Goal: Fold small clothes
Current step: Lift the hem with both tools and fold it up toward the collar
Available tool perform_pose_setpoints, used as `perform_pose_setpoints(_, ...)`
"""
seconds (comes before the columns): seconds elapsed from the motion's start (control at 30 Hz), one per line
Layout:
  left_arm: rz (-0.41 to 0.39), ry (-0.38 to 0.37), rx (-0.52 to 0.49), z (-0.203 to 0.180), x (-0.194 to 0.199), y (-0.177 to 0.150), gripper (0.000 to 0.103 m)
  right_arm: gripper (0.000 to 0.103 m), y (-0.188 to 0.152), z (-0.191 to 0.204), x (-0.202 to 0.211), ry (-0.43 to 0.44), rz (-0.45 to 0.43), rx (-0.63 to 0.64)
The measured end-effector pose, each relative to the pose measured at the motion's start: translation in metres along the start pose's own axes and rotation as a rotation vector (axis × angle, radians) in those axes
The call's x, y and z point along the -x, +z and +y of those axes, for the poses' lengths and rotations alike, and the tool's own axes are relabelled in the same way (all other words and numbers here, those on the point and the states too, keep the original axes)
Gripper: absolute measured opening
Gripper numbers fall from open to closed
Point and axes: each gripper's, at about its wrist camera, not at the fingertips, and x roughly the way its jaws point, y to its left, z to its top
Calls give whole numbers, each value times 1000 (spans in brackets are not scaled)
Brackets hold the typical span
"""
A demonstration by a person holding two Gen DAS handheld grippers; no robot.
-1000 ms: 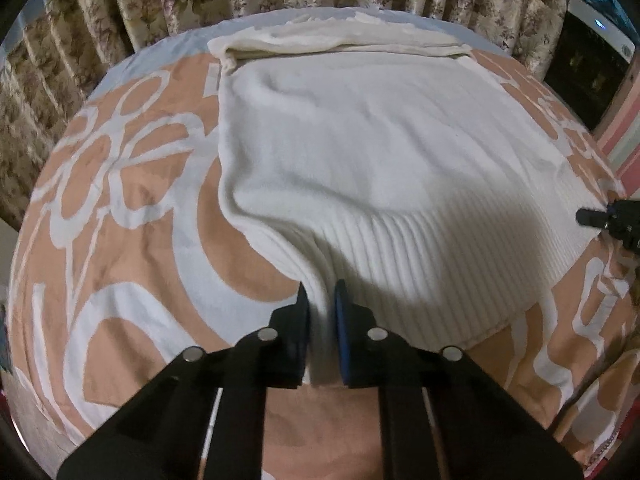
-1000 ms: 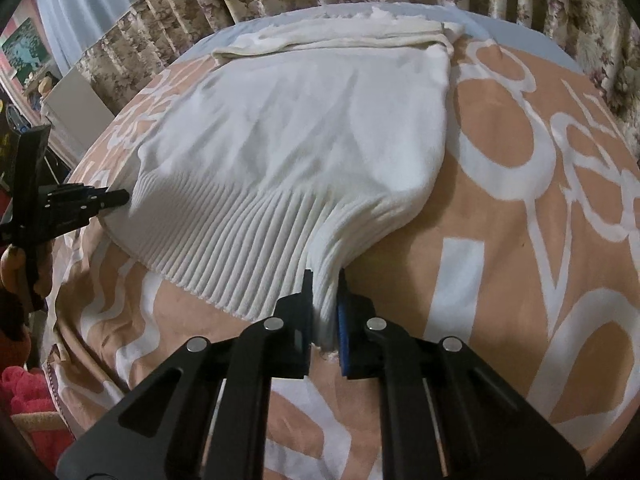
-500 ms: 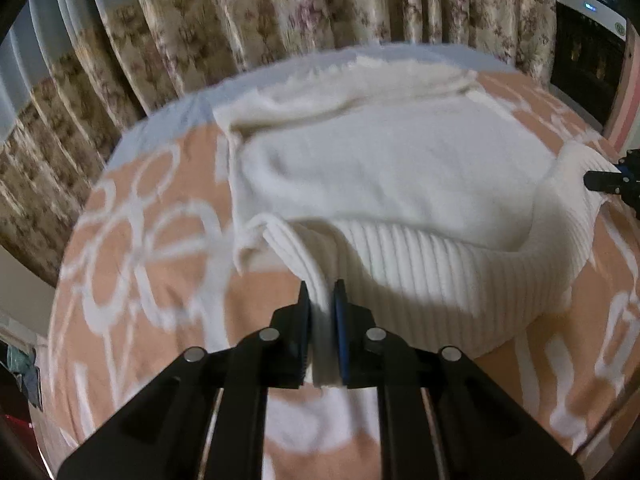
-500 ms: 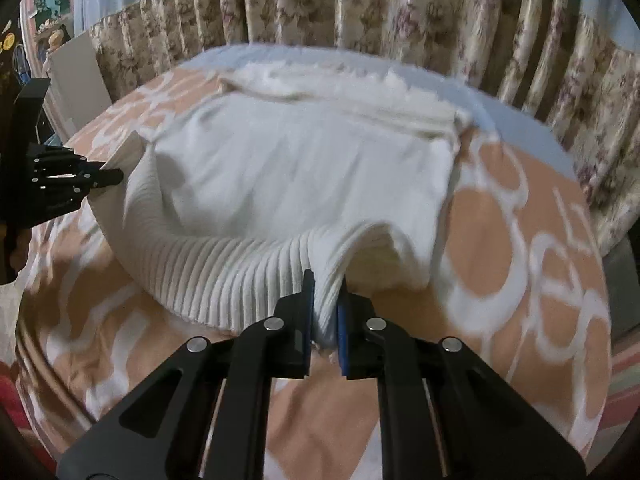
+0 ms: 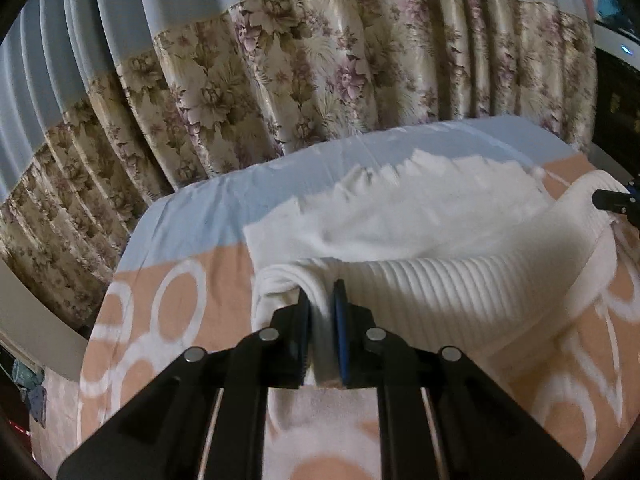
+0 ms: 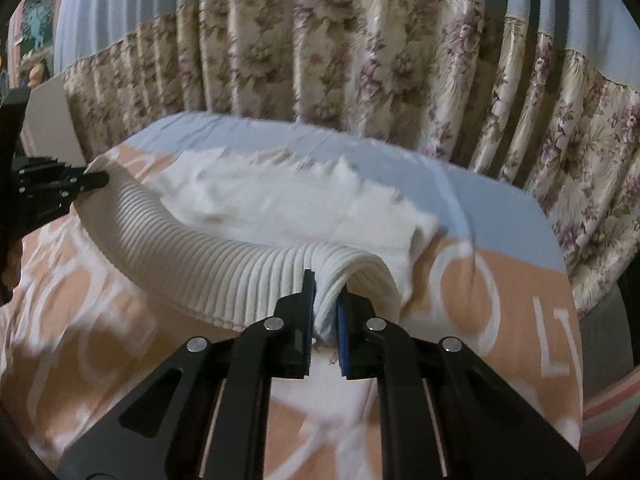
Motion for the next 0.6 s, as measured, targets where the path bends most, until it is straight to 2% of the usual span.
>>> perform_pose_setpoints(0.1,-10,3,0,4,-24,25,12,10,26,-18,-26,-18,-14,-1)
perform_pose_setpoints(0.23,10,9,-7,6,-71,54,12,10,55,-39,-68,-38,20,-2)
perform_pose_setpoints(0.33,91,-16,20,13,-116,58,12,11,65,-53,-106,-37,91,-20)
perform_pose_setpoints(0.4,184,-39,35,17,-148,56,15,11,64,-61,-128,-31,132,-44)
perform_pose_setpoints(0.43,202,-46,55,22,-155,55,17,12,62,-66,-139,-21,161,-66)
perform_pose_setpoints(0.5,201,-76,101,33,-158,57,25,18,61,-75,-148,-7,170,-113)
perform_pose_setpoints(0.53,189,-80,113,38,-155,60,33,24,64,-82,-147,9,152,-148)
perform_pose_setpoints(0.57,172,-65,122,43,-152,64,52,29,67,-88,-142,26,124,-178)
perform_pose_setpoints(0.6,146,-33,132,49,-146,67,62,38,69,-93,-138,35,105,-199)
